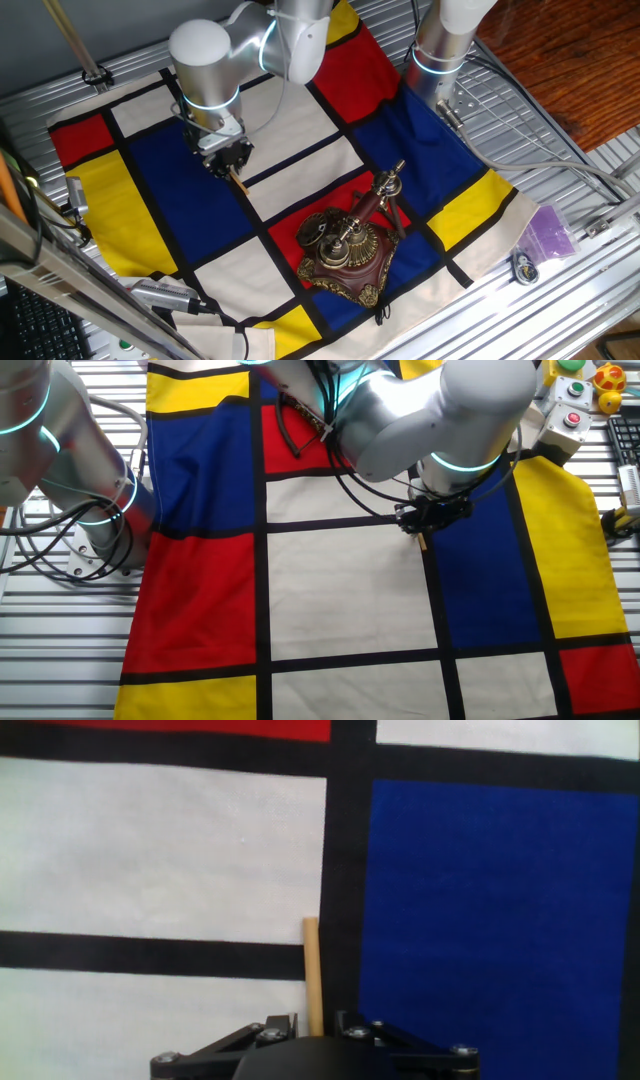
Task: Dial a number on an old rotary phone
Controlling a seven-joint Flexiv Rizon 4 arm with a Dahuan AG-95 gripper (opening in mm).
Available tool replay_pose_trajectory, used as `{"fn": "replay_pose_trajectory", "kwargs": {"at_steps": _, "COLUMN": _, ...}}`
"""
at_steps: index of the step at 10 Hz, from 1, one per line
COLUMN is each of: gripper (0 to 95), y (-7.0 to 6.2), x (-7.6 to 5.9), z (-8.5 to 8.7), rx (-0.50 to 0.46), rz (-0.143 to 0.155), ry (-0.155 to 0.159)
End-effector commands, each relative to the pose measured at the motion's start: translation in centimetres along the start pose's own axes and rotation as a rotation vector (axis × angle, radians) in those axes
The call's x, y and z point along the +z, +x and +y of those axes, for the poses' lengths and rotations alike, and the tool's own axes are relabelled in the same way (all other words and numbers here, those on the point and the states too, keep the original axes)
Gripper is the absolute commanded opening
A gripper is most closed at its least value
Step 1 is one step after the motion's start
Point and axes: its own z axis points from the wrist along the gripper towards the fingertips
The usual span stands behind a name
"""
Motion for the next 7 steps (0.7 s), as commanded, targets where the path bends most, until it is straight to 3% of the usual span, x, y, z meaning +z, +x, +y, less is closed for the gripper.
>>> {"fn": "replay_pose_trajectory", "kwargs": {"at_steps": 1, "gripper": 19.0, "y": -0.03, "x": -0.09, "z": 0.01, "rx": 0.005, "rz": -0.011, "ry": 0.000}}
{"fn": "replay_pose_trajectory", "kwargs": {"at_steps": 7, "gripper": 19.0, "y": -0.01, "x": -0.09, "z": 0.02, "rx": 0.011, "rz": -0.070, "ry": 0.009}}
